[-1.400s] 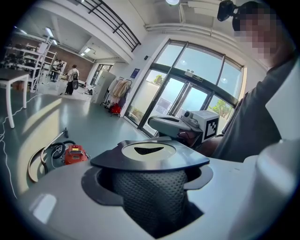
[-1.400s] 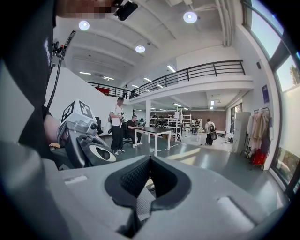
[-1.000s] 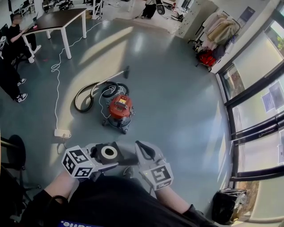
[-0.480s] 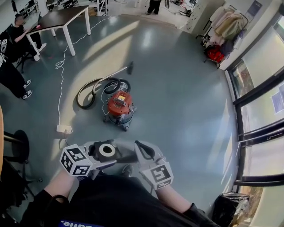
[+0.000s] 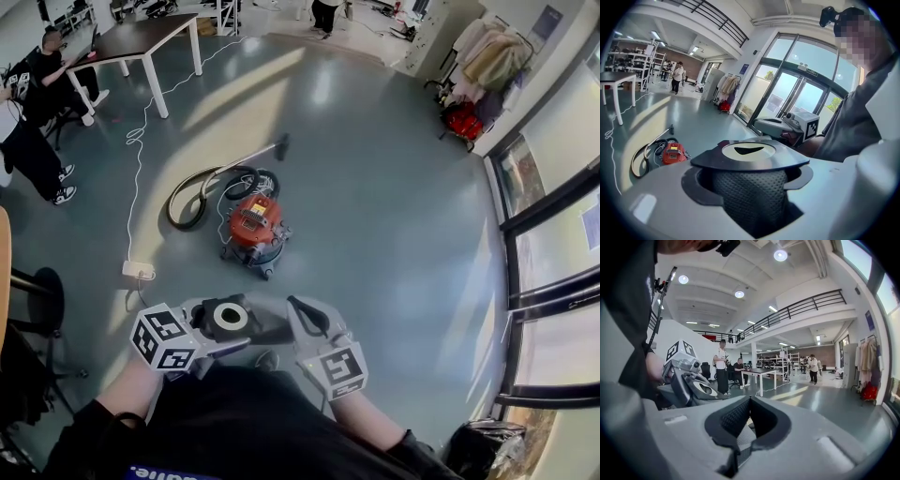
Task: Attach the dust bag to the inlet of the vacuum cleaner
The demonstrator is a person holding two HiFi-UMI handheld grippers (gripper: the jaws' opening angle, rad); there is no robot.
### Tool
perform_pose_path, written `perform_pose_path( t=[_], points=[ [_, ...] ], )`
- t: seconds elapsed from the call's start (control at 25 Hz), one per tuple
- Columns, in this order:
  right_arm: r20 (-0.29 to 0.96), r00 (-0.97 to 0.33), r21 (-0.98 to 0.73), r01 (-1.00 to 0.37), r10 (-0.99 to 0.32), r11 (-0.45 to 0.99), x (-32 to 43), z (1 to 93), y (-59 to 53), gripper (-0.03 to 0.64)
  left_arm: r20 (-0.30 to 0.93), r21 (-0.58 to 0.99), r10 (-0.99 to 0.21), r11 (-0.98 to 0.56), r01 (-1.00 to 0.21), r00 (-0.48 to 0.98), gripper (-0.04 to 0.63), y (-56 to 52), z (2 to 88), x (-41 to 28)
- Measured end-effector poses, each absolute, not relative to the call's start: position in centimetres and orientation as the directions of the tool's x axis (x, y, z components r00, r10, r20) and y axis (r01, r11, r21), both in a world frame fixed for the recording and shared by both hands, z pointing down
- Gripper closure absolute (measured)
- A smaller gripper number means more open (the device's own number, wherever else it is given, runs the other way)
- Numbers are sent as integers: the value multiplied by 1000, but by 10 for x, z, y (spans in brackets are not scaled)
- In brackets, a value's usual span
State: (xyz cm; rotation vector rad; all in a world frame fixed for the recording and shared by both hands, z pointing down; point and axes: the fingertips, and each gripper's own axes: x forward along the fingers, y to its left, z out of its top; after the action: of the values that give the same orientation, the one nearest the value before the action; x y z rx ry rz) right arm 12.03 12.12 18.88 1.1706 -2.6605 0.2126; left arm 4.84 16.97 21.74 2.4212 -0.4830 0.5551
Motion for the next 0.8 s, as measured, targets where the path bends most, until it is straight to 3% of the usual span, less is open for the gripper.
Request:
perform_pose_path(
  t=[0.4,0.8],
  points=[
    [281,-611,-19,-774,-740,633,106,189,108,626,474,489,-167,-767,-416,865,236,155,226,31],
    [366,-513,11,-832,-776,555,53,192,54,626,460,546,-37,-777,-315,887,236,100,256,-33]
  ],
)
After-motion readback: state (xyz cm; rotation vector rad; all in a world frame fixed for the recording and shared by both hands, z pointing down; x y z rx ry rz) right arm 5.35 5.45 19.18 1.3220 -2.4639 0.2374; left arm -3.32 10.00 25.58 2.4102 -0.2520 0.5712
